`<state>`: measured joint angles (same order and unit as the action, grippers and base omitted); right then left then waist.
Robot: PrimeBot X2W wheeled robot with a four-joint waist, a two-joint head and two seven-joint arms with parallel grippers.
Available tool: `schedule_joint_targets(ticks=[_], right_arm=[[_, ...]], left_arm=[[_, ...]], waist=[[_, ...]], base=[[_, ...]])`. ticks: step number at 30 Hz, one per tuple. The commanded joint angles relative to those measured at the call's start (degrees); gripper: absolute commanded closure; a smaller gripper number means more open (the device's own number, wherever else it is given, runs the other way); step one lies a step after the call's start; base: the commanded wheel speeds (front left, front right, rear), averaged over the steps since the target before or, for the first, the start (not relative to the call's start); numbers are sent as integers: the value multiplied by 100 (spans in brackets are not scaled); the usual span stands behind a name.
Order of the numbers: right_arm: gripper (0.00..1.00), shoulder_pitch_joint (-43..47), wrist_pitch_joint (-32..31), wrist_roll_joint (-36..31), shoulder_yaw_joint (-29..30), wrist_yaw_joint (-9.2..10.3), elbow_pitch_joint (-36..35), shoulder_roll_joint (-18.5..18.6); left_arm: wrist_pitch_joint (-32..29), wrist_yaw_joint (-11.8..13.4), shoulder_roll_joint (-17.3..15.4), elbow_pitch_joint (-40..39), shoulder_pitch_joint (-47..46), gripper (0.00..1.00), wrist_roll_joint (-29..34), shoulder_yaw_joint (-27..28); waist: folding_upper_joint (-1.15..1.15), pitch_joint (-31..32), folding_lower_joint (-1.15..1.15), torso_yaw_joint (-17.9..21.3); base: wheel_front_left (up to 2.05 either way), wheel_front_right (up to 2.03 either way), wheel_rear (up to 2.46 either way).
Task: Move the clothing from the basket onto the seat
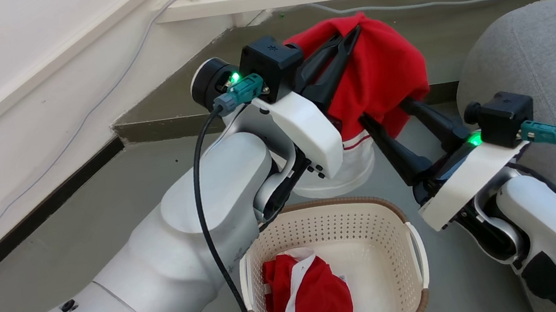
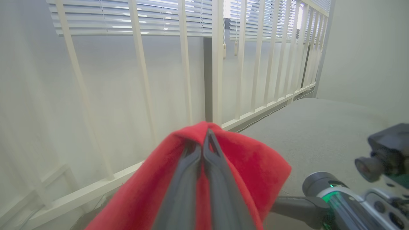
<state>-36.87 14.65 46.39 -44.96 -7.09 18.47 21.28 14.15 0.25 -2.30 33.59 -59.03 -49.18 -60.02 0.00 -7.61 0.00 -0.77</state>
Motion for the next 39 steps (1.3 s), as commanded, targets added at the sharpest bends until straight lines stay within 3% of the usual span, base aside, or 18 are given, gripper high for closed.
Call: schedule_joint_targets(ticks=[1, 3, 6, 15, 18, 19, 20, 39], right_arm=[[0, -109, 35, 71, -47, -40, -115, 22], [0, -168, 35, 123, -89, -40, -115, 36], [100, -226, 35, 189, -111, -40, -125, 35], [100, -243, 35, 145, 21, -40, -295, -10], [100, -184, 35, 100, 59, -40, -360, -6], [100, -167, 35, 83, 72, -40, -379, -5], [100, -151, 35, 61, 95, -40, -397, -4], [100, 36, 35, -135, 430, -40, -678, 70]], left_arm=[[26, 44, -66, -137, -287, 100, -44, 142], [28, 57, -64, -156, -284, 100, -62, 116], [33, 81, -62, -168, -274, 100, -94, 88], [63, 156, -59, -121, -186, 100, -106, 73], [74, 162, -59, -55, -109, 59, -51, 91], [76, 162, -59, -39, -81, 20, -36, 105], [78, 159, -59, -29, -48, 0, -34, 126], [85, -198, -58, 65, 701, 0, 536, 721]], waist=[[0, -11, 0, -10], [0, -33, 0, -12], [0, -61, 0, -4], [0, -112, 0, 90], [0, -108, 0, 126], [0, -106, 0, 138], [0, -104, 0, 149], [0, -36, 0, 462]], base=[[0, 0, 0], [0, 0, 0], [0, 0, 0], [0, 0, 0], [0, 0, 0], [0, 0, 0], [0, 0, 0], [0, 0, 0]])
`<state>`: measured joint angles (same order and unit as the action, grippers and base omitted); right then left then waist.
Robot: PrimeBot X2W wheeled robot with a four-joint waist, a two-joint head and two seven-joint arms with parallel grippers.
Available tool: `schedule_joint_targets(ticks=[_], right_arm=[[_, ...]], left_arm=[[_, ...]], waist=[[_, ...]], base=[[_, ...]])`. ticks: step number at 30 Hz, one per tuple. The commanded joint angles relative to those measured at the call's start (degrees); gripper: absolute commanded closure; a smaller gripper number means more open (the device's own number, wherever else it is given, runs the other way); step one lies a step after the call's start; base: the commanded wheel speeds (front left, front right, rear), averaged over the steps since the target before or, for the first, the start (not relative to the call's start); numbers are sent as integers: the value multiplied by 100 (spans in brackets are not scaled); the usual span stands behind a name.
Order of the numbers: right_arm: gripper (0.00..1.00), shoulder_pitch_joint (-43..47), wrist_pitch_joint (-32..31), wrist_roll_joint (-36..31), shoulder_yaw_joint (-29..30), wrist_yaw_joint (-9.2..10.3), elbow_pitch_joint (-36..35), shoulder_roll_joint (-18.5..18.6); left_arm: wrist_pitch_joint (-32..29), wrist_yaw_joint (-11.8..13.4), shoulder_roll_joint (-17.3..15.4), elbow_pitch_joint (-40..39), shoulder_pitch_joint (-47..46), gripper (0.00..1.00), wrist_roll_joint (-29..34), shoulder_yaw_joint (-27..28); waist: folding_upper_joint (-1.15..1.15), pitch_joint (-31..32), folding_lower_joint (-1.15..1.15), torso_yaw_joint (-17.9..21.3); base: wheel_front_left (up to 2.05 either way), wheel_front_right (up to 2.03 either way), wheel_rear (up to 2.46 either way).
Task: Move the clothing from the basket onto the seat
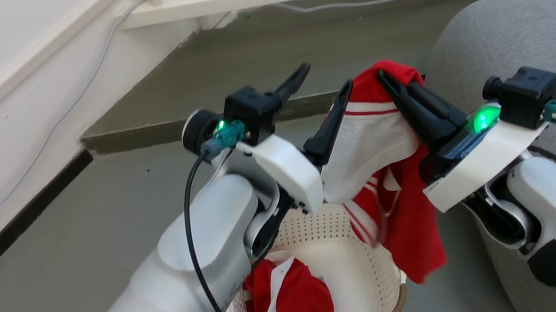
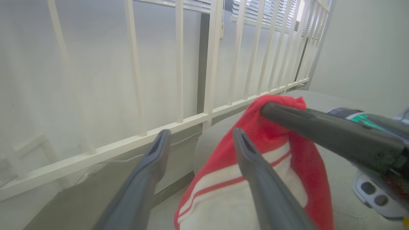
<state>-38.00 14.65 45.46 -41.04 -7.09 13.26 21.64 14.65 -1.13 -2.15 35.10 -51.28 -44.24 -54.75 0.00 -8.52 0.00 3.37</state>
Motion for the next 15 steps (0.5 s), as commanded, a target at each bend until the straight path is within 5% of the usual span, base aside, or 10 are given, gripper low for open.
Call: schedule_joint_targets(ticks=[1, 15], right_arm=[[100, 191, 35, -53, 45, -40, -148, 31], [100, 612, 35, -132, 220, -40, -113, 38]], left_arm=[[34, -102, -73, -76, 22, 0, 56, 229], [34, -500, -73, -146, 1167, 0, 701, 1017]], waist=[[0, 106, 0, 91], [0, 564, 0, 1083]], base=[[0, 0, 0], [0, 0, 0]])
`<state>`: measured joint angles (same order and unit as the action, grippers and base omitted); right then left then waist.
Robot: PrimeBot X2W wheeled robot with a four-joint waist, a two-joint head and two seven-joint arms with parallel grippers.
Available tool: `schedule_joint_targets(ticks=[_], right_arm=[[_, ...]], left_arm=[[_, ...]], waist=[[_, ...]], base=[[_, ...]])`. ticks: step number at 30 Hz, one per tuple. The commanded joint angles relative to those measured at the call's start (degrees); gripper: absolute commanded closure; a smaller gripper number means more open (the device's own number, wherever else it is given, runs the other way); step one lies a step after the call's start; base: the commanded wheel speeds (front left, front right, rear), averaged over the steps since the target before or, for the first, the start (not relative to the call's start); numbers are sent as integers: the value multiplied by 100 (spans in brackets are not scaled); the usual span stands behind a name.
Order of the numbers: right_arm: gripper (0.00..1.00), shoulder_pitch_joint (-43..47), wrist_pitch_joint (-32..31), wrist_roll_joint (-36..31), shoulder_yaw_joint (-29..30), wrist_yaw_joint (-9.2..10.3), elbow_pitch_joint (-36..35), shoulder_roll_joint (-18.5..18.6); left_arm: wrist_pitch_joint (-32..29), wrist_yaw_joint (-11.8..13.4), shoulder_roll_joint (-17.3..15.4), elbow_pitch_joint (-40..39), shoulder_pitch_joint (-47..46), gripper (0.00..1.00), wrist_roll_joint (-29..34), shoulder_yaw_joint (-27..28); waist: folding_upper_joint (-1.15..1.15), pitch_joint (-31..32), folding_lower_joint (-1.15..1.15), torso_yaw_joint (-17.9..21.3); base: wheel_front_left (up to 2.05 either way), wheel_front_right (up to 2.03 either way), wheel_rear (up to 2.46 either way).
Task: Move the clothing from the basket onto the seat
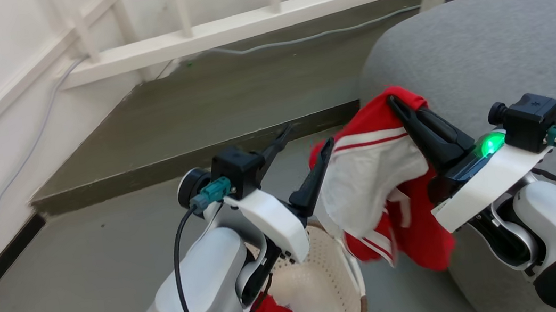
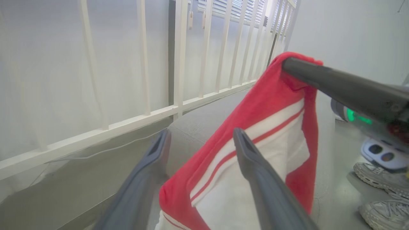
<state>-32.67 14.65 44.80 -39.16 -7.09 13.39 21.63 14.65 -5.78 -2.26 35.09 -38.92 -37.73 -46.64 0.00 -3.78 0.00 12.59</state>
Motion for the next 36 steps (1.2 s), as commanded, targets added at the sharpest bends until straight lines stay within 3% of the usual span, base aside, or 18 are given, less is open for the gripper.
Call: schedule_joint_targets(ticks=[1, 23, 36], right_arm=[[100, 104, 35, -69, 38, -40, -125, 39], [100, 323, 35, -68, 207, -40, -293, -9], [100, 593, 35, -216, 990, -40, -652, 76]], left_arm=[[34, -53, -62, -170, -3, 0, 70, 249], [35, -162, -62, -525, 598, 0, 249, 641], [35, -169, -62, -570, 272, 0, 6, 117]], waist=[[0, 113, 0, 224], [0, 215, 0, 1615], [0, -85, 0, 1819]], base=[[0, 0, 0], [0, 0, 0], [0, 0, 0]])
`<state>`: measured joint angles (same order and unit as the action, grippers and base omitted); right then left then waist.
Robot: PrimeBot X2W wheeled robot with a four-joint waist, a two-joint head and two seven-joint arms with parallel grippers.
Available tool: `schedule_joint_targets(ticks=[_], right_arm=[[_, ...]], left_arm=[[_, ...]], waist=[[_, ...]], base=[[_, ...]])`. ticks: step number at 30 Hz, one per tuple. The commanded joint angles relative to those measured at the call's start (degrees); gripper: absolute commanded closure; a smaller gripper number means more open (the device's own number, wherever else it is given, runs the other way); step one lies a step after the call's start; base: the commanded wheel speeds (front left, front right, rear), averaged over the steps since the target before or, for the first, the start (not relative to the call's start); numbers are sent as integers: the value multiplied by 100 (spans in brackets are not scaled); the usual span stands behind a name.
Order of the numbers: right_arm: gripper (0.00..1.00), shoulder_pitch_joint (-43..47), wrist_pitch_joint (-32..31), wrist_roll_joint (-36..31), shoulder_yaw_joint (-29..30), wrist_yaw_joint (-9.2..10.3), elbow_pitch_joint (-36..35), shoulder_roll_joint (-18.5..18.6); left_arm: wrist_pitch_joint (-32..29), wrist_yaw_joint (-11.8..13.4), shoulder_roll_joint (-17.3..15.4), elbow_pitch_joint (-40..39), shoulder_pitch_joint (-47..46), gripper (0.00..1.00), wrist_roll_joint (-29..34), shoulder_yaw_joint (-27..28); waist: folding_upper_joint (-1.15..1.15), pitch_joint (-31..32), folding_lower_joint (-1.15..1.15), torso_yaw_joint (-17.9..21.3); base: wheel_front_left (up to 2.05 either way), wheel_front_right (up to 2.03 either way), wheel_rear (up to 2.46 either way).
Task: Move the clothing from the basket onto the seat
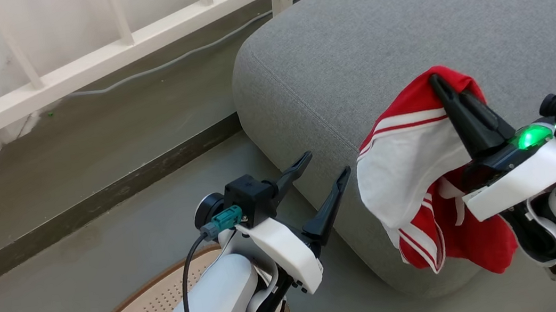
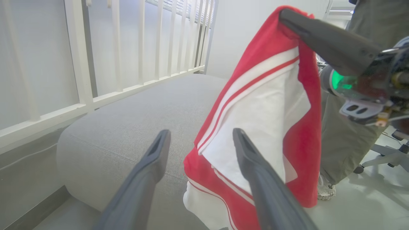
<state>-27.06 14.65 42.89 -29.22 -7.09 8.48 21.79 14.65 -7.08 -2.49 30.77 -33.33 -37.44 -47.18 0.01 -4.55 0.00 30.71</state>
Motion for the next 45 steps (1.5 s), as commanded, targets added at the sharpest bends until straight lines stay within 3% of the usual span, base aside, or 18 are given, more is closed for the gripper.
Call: schedule_joint_targets(ticks=[1, 8, 16, 26, 31, 45], right_arm=[[100, 27, 35, -49, 51, -40, -165, 66], [100, -442, 35, -245, 644, -40, 32, 166], [100, -1490, 35, -357, 1006, -40, 800, 431], [100, -2521, 35, -630, 1674, -40, 1708, 1012], [100, -3056, 35, -646, 2466, -40, 2192, 1311], [100, -4075, 35, -1152, 3926, -40, 3286, 2219]], left_arm=[[35, -39, -39, -130, -304, 0, -32, 154], [35, -40, -39, -26, -356, 0, -42, 86], [35, 78, -39, 67, -529, 0, 3, -78], [35, 302, -39, 136, -976, 0, -164, -595], [35, 460, -39, 138, -1261, 0, -288, -1025], [35, 847, -39, -58, -1669, 0, -585, -1756]], waist=[[-1, -26, 0, 14], [-1, -328, 0, 47], [-1, -966, 0, 18], [-1, -1926, 0, -438], [-1, -2484, 0, -687], [-1, -3537, 0, -1456]], base=[[0, 0, 0], [0, 0, 0], [0, 0, 0], [0, 0, 0], [0, 0, 0], [0, 0, 0]])
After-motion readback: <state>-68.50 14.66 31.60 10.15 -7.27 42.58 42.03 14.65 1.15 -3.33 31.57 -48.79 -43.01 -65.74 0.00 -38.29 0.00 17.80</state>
